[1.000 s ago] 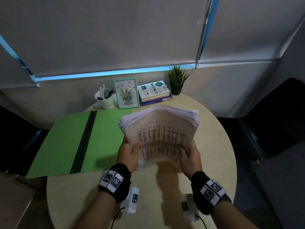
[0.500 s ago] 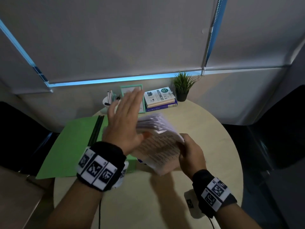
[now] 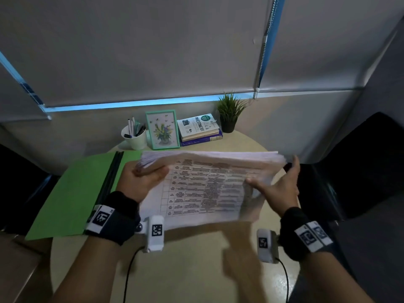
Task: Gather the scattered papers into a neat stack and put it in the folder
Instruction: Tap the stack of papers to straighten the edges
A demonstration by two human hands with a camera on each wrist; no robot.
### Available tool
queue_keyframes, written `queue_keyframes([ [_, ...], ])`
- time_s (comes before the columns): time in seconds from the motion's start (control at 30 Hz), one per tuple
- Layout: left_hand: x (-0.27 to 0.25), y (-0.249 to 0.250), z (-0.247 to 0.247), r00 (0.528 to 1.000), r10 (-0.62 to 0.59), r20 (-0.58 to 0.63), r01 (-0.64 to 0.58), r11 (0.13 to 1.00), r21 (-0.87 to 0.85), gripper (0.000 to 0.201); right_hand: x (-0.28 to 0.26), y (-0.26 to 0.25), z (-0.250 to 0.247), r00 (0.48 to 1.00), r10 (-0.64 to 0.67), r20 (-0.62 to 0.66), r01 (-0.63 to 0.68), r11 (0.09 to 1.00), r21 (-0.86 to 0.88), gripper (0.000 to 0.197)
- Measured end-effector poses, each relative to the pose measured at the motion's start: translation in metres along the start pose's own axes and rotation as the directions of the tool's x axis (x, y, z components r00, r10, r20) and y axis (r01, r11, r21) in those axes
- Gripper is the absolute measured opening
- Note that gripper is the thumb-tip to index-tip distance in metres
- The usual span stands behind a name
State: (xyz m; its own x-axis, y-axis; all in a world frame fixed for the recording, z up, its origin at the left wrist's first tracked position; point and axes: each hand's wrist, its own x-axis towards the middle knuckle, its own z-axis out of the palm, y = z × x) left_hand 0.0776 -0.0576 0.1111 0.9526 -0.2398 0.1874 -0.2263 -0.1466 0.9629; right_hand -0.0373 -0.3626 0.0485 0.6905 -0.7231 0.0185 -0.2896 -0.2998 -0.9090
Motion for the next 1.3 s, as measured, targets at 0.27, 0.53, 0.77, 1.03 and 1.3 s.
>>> queue_keyframes([
  [0.27, 0.001, -0.021, -0.012, 0.999, -0.031, 0.035, 0.032, 0.999, -0.044, 0.051, 0.011, -0.01, -0.008, 0.904, -0.126, 0.409, -0.04, 0.927, 0.374, 0.025],
  [0.53, -0.03, -0.083, -0.012, 0.947, -0.302, -0.108, 0.318, 0.928, 0.195, 0.014, -0.009, 0.024, 0.019, 0.944, -0.15, 0.293, 0.063, 0.956, 0.287, 0.031],
  [0.77, -0.061, -0.115, 0.023, 0.75, -0.636, -0.183, 0.652, 0.757, 0.038, 0.024, -0.02, 0.079, 0.04, 0.923, 0.07, 0.379, -0.146, 0.973, 0.176, 0.02],
  [1.03, -0.046, -0.103, 0.008, 0.777, -0.559, -0.289, 0.598, 0.799, 0.065, 0.054, -0.005, 0.058, 0.029, 0.925, -0.061, 0.375, -0.062, 0.95, 0.307, 0.017],
  [1.3, -0.056, -0.12, 0.023, 0.76, -0.605, -0.237, 0.63, 0.776, 0.039, 0.027, -0.01, 0.097, 0.048, 0.899, 0.083, 0.431, -0.134, 0.987, 0.09, 0.016],
])
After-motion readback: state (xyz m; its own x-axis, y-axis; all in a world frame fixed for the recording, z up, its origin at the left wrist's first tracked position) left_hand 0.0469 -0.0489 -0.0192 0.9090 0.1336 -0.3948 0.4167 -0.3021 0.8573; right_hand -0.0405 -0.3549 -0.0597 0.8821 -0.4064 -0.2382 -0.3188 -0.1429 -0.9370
